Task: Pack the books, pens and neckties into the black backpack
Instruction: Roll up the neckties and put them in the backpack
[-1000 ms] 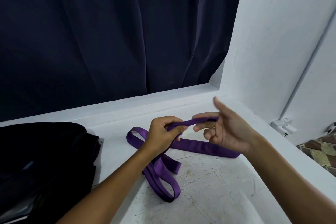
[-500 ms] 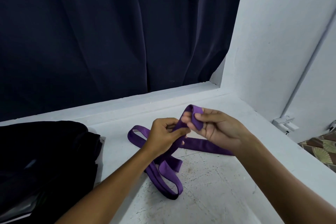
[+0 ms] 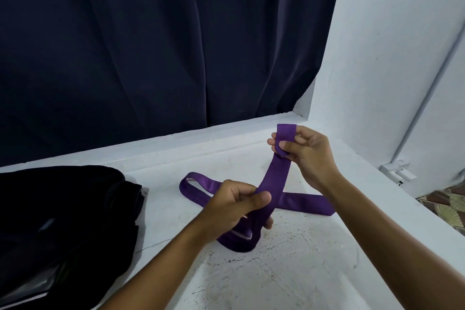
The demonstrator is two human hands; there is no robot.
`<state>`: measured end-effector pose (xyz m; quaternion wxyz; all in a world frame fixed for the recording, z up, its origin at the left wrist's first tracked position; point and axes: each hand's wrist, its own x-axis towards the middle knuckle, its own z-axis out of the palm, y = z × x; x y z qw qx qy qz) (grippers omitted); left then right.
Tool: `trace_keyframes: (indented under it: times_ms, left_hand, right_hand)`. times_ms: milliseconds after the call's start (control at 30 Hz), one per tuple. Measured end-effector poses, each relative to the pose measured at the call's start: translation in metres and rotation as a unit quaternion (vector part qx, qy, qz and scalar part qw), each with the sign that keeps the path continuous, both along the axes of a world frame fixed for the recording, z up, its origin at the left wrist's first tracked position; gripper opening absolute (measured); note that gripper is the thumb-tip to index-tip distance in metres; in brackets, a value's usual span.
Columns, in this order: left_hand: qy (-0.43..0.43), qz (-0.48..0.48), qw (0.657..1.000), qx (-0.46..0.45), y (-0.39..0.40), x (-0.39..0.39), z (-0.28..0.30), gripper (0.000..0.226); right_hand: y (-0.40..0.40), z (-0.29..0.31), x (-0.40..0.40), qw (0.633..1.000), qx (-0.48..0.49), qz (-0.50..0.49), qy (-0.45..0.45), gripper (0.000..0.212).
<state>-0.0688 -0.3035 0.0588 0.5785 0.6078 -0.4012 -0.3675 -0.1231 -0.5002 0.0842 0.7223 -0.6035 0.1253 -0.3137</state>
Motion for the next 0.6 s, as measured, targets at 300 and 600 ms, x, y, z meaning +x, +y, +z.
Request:
trace_keyframes:
  times_ms: [300,600]
  left_hand:
    - [-0.083,0.004,0.996,0.022,0.013,0.034,0.055,0.030]
    - [-0.164,-0.032,0.975,0.144,0.001,0.076,0.075,0.061]
  right_hand:
    - [-0.012,-0.030,-0.007,0.963,-0.236,0.104,0.082,0.024]
    - [-0.017,-0.030,-0.019,0.915,-0.125,0.339,0.179,0.072]
